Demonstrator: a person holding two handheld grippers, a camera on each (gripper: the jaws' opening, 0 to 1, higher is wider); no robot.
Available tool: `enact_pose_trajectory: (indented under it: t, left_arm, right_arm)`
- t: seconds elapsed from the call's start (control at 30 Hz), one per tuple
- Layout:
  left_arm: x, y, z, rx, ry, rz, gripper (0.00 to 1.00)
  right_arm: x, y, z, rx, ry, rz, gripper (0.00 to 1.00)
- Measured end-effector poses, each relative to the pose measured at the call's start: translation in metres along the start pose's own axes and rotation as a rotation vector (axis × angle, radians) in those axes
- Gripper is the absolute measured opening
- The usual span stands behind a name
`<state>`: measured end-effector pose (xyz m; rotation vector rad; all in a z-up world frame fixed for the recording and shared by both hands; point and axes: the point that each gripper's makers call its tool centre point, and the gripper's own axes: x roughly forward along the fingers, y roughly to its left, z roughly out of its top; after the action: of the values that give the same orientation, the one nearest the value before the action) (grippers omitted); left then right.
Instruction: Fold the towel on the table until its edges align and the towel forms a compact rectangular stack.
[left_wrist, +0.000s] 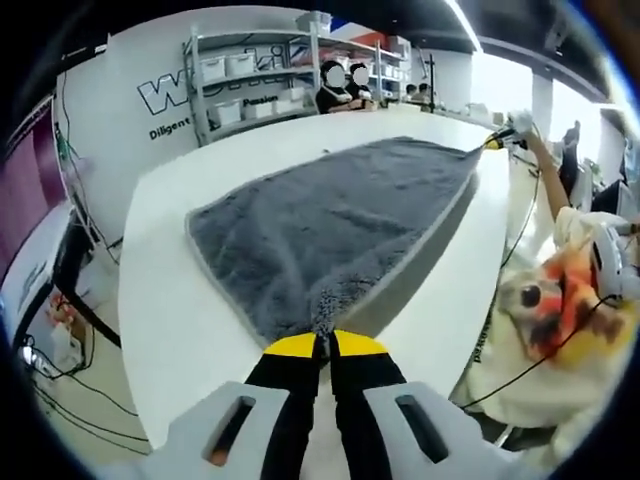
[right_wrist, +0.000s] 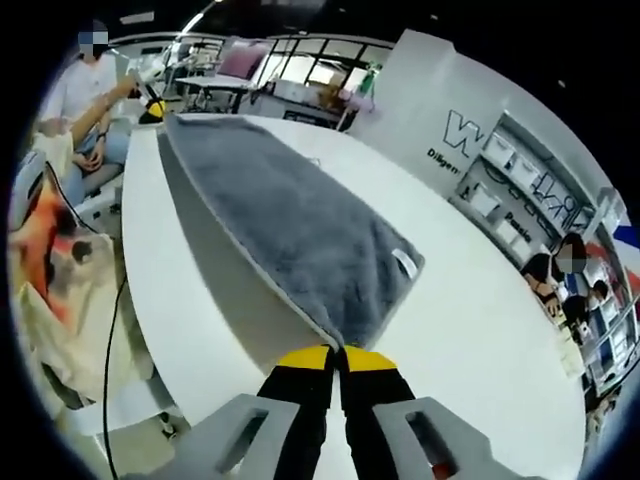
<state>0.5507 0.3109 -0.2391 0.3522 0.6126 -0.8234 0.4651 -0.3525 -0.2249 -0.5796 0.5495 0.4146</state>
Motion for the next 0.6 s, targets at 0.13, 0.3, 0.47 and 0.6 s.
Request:
enact_pose_trajectory:
  t: [0.13,0.3,0.47,0.6]
  left_arm:
    - [0.002,0.005,0.005,-0.015,-0.018,0.004,0.03]
    - [0.006,0.012,0.013,-0.024,-0.040,0.016,0.03]
    - [0.011,0.020,0.018,-0.038,-0.045,0.023,0.03]
    - [0.013,0.028,0.025,-0.049,-0.058,0.041,0.03]
  right_arm:
    - [0.001,-0.005,0.003,0.006,-0.012,-0.014,0.00]
    - [0.004,-0.014,0.009,0.019,-0.027,-0.039,0.00]
    - [0.009,-0.021,0.016,0.011,-0.025,-0.072,0.00]
    - [0.014,-0.025,0.018,-0.002,-0.009,-0.089,0.00]
